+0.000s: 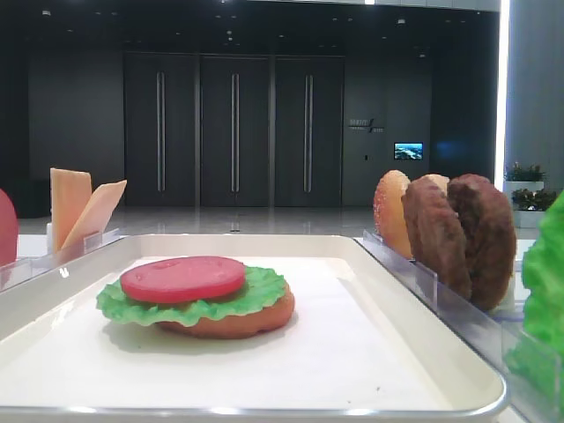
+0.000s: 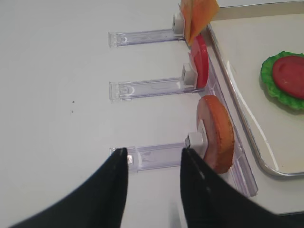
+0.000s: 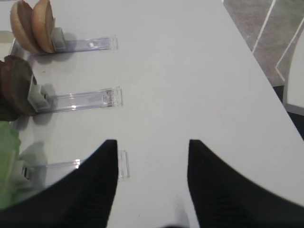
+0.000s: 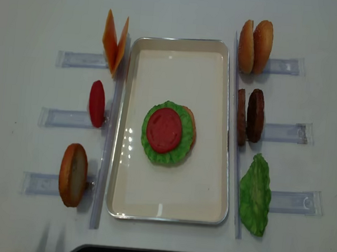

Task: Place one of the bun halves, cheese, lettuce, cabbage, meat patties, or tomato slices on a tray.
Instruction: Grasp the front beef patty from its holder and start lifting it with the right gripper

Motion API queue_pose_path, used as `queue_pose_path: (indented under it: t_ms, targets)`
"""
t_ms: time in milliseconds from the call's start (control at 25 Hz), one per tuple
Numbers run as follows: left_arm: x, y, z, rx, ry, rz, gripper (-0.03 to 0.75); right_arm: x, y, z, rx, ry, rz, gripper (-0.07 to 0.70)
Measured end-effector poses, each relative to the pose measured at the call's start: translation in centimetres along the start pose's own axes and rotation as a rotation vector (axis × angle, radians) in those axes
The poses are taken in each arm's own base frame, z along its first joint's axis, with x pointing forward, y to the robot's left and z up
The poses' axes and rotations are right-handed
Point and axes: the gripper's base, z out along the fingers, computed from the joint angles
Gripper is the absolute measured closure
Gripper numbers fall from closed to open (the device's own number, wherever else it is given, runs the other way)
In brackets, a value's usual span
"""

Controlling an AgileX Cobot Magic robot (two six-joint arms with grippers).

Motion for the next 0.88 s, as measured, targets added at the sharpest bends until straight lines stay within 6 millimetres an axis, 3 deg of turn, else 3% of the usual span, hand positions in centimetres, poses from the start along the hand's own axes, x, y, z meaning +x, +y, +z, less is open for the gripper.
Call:
queue_pose_path:
  t_ms: [200, 280, 400, 560, 600, 720, 880]
  targets:
    - [0.0, 0.0, 0.0, 0.000, 0.000, 0.000, 0.430, -0.2, 0.0, 0.3, -0.015, 0.019, 0.011, 0.304]
    - [0.0, 0.0, 0.0, 0.000, 0.000, 0.000, 0.430, -1.5, -0.2, 1.5, -0.009, 0.102, 0.049, 0.304]
    - [0.0, 0.0, 0.0, 0.000, 0.000, 0.000, 0.430, -4.6, -0.5, 4.6, -0.008, 0.280, 0.082, 0.304]
    - [0.0, 0.0, 0.0, 0.000, 0.000, 0.000, 0.432, -8.7, -1.0, 10.8, -0.016, 0.594, 0.086, 0.304]
    - [0.0, 0.0, 0.0, 0.000, 0.000, 0.000, 0.432, -9.1, -1.2, 12.8, -0.020, 0.689, 0.083, 0.304]
    - [0.0, 0.0, 0.0, 0.000, 0.000, 0.000, 0.433, -10.4, -1.4, 16.3, -0.028, 0.807, 0.078, 0.304]
    - [0.0, 0.0, 0.0, 0.000, 0.000, 0.000, 0.433, -12.0, -1.7, 19.2, -0.031, 0.846, 0.077, 0.309]
